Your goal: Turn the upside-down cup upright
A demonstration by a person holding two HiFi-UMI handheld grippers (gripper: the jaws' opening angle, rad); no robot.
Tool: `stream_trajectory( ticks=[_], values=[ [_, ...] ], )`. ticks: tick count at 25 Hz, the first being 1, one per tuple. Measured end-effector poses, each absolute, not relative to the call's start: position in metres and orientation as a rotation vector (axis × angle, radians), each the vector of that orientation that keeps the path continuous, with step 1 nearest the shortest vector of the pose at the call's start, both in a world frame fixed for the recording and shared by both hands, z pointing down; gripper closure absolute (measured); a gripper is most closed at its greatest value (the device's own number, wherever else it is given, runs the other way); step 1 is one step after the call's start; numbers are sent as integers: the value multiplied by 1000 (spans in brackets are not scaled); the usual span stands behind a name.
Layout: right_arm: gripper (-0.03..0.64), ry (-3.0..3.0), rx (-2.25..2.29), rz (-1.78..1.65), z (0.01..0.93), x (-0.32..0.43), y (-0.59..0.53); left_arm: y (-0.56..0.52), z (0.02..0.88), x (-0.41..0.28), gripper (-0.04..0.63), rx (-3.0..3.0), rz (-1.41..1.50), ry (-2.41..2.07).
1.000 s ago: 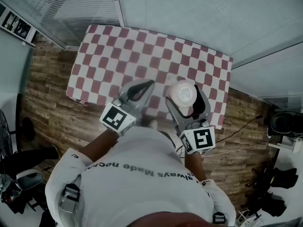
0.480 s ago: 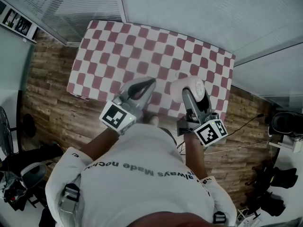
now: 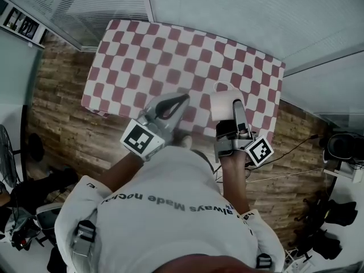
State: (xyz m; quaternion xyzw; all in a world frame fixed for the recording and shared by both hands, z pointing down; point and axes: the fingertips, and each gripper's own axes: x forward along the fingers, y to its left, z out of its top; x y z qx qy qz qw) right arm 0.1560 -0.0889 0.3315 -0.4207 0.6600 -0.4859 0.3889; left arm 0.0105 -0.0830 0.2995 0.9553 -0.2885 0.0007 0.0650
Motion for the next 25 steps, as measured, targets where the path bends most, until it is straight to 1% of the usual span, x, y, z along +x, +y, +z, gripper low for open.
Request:
stream_trajectory(
  ticks=[2, 3, 4, 6, 7, 12, 19, 25],
  values=[
    [186, 1670, -1071, -1246, 335, 155, -88, -81, 303, 11, 591, 2881, 22, -861],
    [186, 1672, -1074, -1244, 336, 155, -88, -79, 303, 12, 568, 2885, 27, -845],
    [186, 1674, -1076, -1242, 336, 154, -88, -76, 304, 14, 530, 2889, 30, -819],
    [186, 1667, -1073, -1242, 336, 154, -88, -67, 306, 21, 429, 2900, 40, -738],
    [186, 1663, -1072, -1243, 336, 154, -88, -61, 307, 24, 404, 2905, 34, -691],
    [186, 1653, -1068, -1242, 335, 152, -87, -38, 314, 44, 399, 2924, 46, -533],
    [186, 1610, -1056, -1257, 337, 150, -87, -29, 323, 67, 399, 2930, 75, -440],
    [186, 1582, -1018, -1272, 337, 147, -85, -29, 327, 78, 426, 2937, 101, -412]
  ],
)
